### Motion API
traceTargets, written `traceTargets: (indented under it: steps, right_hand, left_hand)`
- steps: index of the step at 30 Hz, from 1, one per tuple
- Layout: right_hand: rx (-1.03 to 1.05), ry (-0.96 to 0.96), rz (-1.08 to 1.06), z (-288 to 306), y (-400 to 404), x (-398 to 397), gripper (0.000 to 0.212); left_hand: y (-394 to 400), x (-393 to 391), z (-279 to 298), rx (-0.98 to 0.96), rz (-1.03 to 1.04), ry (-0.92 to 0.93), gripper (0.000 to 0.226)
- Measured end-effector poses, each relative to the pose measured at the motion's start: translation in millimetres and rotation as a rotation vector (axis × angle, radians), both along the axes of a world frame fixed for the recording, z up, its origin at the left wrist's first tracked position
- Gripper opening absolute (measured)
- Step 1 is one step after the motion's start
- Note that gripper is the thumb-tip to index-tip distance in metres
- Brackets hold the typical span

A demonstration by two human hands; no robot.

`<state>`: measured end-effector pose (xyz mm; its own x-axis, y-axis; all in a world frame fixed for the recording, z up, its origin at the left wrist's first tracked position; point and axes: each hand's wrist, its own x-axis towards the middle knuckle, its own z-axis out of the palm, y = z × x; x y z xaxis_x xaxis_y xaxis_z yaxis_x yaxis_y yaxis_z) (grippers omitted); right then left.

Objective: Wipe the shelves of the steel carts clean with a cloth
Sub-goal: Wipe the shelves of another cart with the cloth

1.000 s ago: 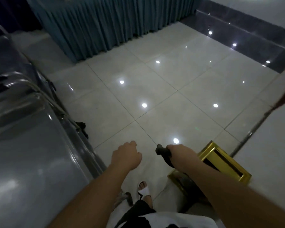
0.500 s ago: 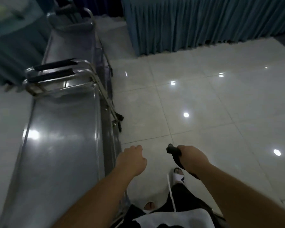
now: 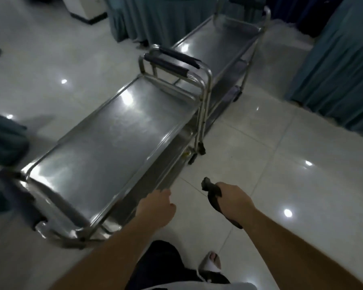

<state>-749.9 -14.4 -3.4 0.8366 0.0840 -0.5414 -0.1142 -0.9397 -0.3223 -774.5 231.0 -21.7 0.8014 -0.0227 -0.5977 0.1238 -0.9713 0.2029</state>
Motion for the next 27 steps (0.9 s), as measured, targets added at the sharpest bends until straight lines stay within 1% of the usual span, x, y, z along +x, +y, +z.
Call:
traceTargets:
  steps: [5,9,13,17,21,25,27]
  right_hand:
    - [-0.028,0.047,0.226,-14.2,36.2,19.6,0.015]
    - [-0.05,0.078,0.377,-30.1,75.1,32.1,0.005]
    - [-0.062,0.117,0.539,-54.1,107.9,48.4,0.009]
    - [-0.022,0.21,0.636,-83.3,132.0,57.3,0.015]
    - [0.0,0.265,0.752,-125.3,150.7,67.2,0.017]
    - [-0.015,0.292,0.866,-169.6,159.1,74.3,0.019]
    - [-0.017,0.29,0.917,-190.7,160.7,75.3,0.022]
  left_hand:
    - [24.7,-25.3,-21.6,0.001,0.204,0.048,0.046]
    - [43.0,-30.4,-49.4,-0.037,0.345,0.055,0.048]
    - [50.3,-43.2,-76.4,-0.082,0.496,0.086,0.05]
    - [48.0,-67.6,-100.1,-0.111,0.68,0.12,0.044]
    - [36.0,-81.6,-126.5,-0.097,0.849,0.127,0.042]
    - [19.5,-90.3,-160.6,-0.064,0.963,0.152,0.039]
    - [10.9,-96.4,-181.4,-0.074,1.015,0.166,0.042]
